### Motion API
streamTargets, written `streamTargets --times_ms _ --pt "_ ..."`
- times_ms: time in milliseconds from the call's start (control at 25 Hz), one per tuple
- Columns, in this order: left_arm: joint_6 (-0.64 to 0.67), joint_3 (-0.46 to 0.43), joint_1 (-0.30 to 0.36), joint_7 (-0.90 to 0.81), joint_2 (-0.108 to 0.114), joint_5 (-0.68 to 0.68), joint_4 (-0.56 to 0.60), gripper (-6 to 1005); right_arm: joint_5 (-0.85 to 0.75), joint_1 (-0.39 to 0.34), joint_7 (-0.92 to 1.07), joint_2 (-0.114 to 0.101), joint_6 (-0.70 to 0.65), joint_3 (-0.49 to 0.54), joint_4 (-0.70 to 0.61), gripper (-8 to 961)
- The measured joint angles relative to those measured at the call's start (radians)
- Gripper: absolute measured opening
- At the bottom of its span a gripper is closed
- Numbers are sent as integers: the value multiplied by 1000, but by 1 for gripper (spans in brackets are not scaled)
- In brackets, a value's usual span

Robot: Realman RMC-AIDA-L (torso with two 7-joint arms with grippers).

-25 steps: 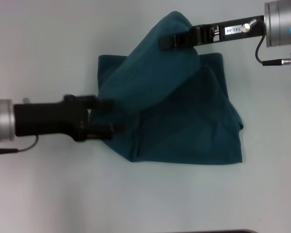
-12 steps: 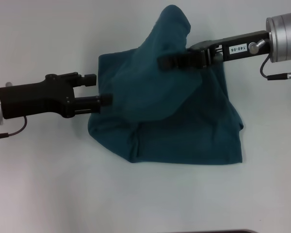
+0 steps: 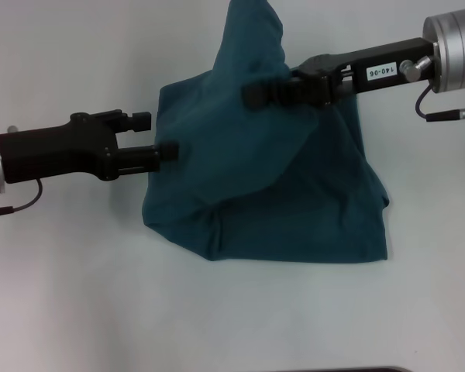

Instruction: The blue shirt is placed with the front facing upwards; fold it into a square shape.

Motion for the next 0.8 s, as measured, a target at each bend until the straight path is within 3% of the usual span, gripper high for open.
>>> streamTargets --times_ms 800 --pt "-30 -2 -29 -5 4 4 -8 795 2 -154 -28 2 61 4 -7 51"
